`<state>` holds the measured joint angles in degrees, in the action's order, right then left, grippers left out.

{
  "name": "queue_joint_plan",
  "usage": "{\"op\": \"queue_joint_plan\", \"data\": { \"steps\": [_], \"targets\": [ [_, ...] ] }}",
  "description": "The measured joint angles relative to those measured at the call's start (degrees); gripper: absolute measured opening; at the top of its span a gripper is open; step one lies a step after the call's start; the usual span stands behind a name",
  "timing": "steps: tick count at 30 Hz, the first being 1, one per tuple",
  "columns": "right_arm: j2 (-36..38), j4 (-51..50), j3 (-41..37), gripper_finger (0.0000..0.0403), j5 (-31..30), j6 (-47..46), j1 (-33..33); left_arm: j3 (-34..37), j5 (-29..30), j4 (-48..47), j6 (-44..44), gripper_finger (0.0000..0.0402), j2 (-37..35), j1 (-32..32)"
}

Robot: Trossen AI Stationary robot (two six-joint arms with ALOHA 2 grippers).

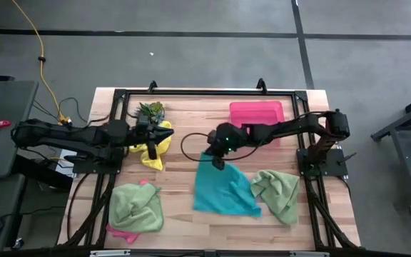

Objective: Fold microfiber towels
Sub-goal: Fold the blue microfiber cloth

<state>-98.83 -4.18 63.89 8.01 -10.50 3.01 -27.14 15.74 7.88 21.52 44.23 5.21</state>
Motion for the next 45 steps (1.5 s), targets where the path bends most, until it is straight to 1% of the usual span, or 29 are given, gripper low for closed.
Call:
{"op": "queue_joint_plan", "data": {
  "steps": [3, 6, 12, 17, 21, 25, 30, 34, 37, 45],
  "targets": [
    [-0.15, -3.67, 4.65, 0.0001, -1.61, 4.40, -0.01, -0.52, -0.46, 0.45, 1.58, 0.0042, 5.06, 0.00],
    [-0.17, -6.79, 7.64, 0.0001, -2.27, 6.66, 0.36, -2.03, -1.93, 0.50, 1.92, 0.0072, 10.14, 0.00],
    [-0.22, -7.83, 9.78, 0.0000, -3.39, 7.84, 1.20, -5.02, -7.01, 1.95, 5.23, 0.0146, 18.77, 0.00],
    [-0.22, -7.64, 11.02, 0.0000, -3.37, 8.01, 1.09, -6.48, -7.60, 3.00, 5.34, 0.0195, 23.89, 0.02],
    [-0.22, -7.63, 11.09, 0.0000, -3.30, 8.00, 1.09, -6.69, -6.87, 5.31, 4.64, 0.0217, 26.04, 0.02],
    [-0.22, -7.63, 11.09, 0.0000, -3.32, 8.00, 1.09, -6.73, -5.21, 7.58, 4.38, 0.0222, 26.89, 0.09],
    [-0.22, -7.63, 11.09, 0.0000, -3.30, 8.02, 1.09, -6.73, -4.93, 8.20, 2.58, 0.0212, 26.92, 0.11],
    [-0.22, -7.63, 11.09, 0.0000, -3.30, 8.02, 1.09, -6.73, -4.82, 8.61, 1.64, 0.0184, 26.92, 0.11],
    [-0.22, -7.63, 11.09, 0.0000, -3.30, 8.09, 1.09, -6.73, -4.82, 8.34, 1.60, 0.0145, 26.92, 0.11],
    [-0.22, -7.63, 11.09, 0.0000, -3.28, 8.24, 1.09, -6.73, -4.99, 8.30, -0.66, 0.0020, 26.92, 0.11]
  ]
}}
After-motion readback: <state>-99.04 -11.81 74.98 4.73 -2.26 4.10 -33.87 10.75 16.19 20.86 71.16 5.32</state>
